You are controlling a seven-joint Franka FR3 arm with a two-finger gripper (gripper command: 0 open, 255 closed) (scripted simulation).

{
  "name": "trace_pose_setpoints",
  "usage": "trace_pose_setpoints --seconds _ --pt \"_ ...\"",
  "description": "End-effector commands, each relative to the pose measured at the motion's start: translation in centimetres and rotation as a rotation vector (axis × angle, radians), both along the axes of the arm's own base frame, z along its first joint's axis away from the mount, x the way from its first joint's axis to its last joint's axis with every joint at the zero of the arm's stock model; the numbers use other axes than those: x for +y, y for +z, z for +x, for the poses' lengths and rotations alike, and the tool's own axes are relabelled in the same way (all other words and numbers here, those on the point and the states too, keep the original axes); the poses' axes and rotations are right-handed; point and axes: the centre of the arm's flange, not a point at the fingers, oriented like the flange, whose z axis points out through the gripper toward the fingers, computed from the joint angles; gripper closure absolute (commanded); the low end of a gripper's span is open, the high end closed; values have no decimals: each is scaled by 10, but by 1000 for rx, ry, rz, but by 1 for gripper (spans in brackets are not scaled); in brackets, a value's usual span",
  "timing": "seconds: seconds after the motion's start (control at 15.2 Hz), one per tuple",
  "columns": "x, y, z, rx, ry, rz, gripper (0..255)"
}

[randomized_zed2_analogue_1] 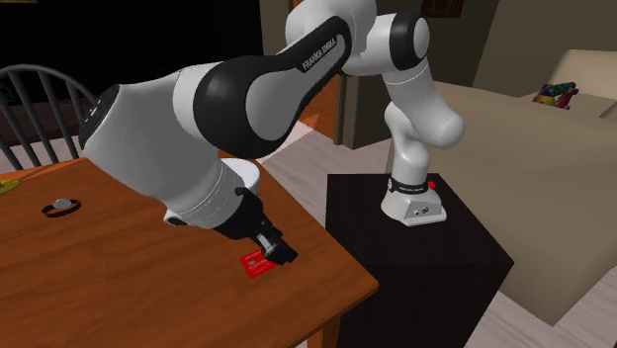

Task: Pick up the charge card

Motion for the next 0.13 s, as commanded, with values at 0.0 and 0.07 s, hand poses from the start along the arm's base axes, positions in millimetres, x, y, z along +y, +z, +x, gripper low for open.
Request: trace_pose_setpoints --seconds 0.0,0.07 --pt "-1 6 0 0 0 0 255" --pt "-1 6 0 0 0 0 255"
